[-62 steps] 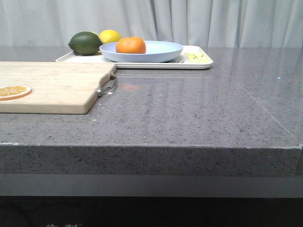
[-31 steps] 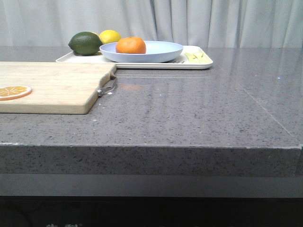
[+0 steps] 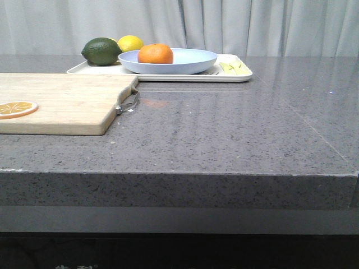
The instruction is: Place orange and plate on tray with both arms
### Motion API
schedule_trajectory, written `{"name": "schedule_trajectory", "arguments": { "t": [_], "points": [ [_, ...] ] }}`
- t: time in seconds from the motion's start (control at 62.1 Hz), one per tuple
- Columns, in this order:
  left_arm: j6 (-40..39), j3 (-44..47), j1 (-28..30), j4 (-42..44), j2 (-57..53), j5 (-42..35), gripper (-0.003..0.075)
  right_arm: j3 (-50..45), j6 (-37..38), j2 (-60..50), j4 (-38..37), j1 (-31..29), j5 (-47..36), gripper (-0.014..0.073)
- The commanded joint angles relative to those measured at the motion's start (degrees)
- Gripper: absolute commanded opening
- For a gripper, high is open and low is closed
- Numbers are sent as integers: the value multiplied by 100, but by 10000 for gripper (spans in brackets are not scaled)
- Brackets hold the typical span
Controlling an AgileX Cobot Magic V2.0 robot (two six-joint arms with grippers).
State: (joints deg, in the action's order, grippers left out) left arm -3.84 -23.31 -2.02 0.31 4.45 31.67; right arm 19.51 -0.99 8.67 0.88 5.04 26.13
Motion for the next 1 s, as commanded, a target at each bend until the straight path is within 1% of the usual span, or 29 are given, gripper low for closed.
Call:
{"name": "schedule_trajectory", "arguments": {
  "t": [0.0, 0.596, 0.805, 0.982],
  "points": [
    [-45, -153, 18, -31, 80, -484, -18, 137, -59, 48, 5, -27, -511, -62],
    [-45, -139, 18, -31, 69, -532, -18, 137, -59, 48, 5, -27, -506, -62],
    [-45, 538, 30, -31, -622, -1022, -18, 137, -59, 48, 5, -27, -500, -62],
    [-45, 1064, 30, -31, -592, -1200, -18, 137, -59, 55, 5, -27, -494, -62]
  ]
}}
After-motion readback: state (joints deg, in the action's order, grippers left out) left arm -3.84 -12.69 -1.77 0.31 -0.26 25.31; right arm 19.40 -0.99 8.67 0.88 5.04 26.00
